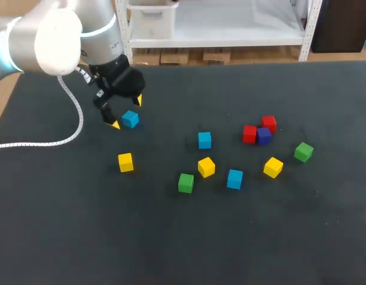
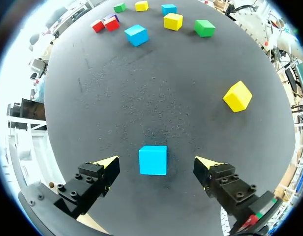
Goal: Place the blue cubes, place green cubes on the blue cubes, place the yellow cubes on the green cubes, then place the red cubes on the yellow cubes, and place purple cube on the red cubes.
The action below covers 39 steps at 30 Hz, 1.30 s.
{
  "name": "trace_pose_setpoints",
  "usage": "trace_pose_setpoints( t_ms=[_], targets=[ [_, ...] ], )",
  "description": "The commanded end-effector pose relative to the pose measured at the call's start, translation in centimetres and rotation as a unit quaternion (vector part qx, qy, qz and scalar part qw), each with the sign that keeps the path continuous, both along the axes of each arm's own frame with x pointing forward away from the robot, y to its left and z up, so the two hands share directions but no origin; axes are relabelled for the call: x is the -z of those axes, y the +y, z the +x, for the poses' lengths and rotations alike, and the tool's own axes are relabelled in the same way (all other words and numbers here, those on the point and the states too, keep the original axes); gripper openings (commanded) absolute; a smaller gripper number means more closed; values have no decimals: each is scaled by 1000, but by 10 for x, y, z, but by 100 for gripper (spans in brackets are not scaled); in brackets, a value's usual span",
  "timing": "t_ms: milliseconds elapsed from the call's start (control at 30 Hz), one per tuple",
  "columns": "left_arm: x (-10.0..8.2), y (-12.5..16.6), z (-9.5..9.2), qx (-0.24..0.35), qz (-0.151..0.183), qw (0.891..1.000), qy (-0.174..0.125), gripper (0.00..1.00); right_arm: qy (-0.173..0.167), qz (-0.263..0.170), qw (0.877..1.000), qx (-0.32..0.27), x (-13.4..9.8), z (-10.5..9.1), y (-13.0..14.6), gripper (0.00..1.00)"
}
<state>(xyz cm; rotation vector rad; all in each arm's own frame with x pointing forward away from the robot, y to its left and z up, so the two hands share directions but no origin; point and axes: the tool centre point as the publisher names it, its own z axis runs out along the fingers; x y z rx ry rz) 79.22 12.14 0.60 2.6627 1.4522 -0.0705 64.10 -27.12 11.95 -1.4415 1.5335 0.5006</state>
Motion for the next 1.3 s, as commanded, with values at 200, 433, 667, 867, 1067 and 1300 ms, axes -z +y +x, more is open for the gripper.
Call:
trace_pose_setpoints(
  t_ms=[200,433,667,867,1067,1300],
  targets=[
    [10,0,10,-3,1,1000,12,100,-1,0,1000,1,0,-1,0,100],
    [11,1,12,-6,4,1000,16,100,-1,0,1000,1,0,-1,0,100],
    [11,1,15,-6,7,1000,16,81,-1,0,1000,1,0,-1,0,100],
    [11,1,15,-9,7,1000,16,47,-1,0,1000,1,0,-1,0,100],
    [14,-2,14,-12,3,1000,16,36,-1,0,1000,1,0,-1,0,100],
    [6,-8,5,-27,-5,1000,6,0,-1,0,1000,1,0,-1,0,100]
  ],
)
